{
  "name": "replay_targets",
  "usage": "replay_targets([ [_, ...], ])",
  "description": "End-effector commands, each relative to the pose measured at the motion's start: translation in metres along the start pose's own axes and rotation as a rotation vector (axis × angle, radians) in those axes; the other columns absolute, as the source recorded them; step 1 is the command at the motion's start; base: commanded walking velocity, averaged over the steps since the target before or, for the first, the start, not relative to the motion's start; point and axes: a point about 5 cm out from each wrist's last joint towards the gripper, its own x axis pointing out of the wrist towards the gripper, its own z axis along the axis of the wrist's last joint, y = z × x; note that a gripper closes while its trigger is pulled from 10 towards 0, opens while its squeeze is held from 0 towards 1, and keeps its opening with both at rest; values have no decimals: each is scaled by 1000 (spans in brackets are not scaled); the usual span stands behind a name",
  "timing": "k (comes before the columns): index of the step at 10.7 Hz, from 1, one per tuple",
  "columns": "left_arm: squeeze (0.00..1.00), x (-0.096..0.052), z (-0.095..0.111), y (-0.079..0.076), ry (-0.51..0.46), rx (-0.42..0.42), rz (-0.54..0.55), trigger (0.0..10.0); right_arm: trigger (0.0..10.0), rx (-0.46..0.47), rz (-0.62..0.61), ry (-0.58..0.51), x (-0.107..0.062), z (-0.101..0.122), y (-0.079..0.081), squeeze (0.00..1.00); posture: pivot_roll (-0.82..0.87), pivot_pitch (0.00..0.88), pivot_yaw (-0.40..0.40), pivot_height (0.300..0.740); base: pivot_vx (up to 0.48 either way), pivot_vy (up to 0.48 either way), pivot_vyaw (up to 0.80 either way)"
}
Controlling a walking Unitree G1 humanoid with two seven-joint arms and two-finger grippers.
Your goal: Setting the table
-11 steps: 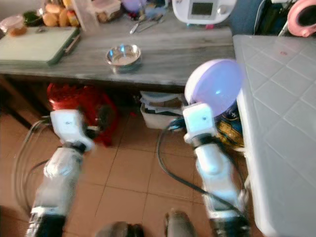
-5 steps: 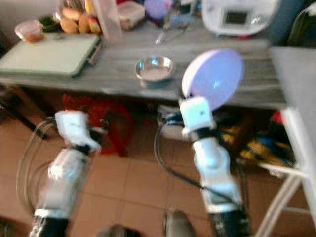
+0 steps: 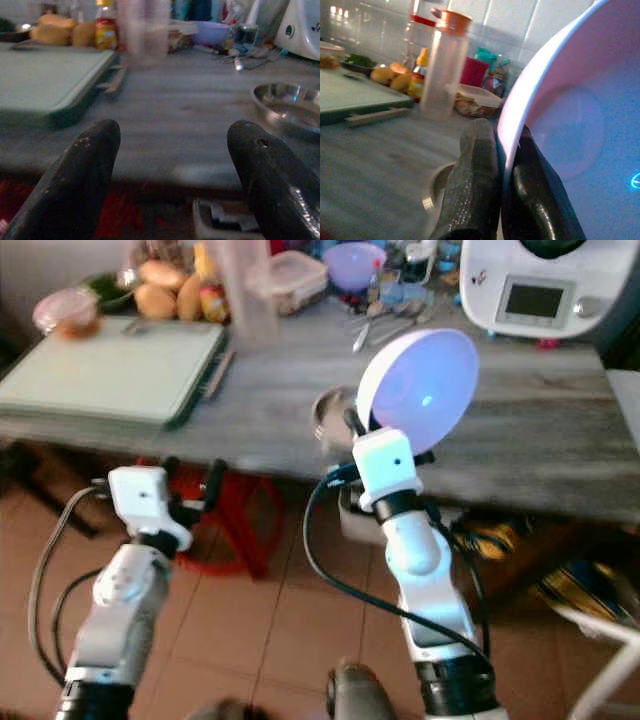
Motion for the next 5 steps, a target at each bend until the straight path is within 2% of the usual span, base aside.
replay_targets([
  [1, 0, -1, 0, -5, 4, -1, -15, 10000, 10000, -10, -5, 4, 0, -1, -3, 0, -88, 108, 56, 740, 480, 0, 0],
  [2, 0, -1, 0, -5, 3, -8, -22, 10000, 10000, -21, -6, 9, 1, -2, -2, 0, -88, 108, 56, 740, 480, 0, 0],
  [3, 0, -2, 0, -3, 2, -39, -10, 10000, 10000, -37, 0, 29, 3, -4, -1, 0, -86, 110, 56, 740, 0, 0, 0],
  [5, 0, -6, 0, -1, 4, -30, -6, 10000, 10000, -29, 56, 51, 11, -6, 3, 0, -78, 115, 51, 740, 0, 0, 0],
])
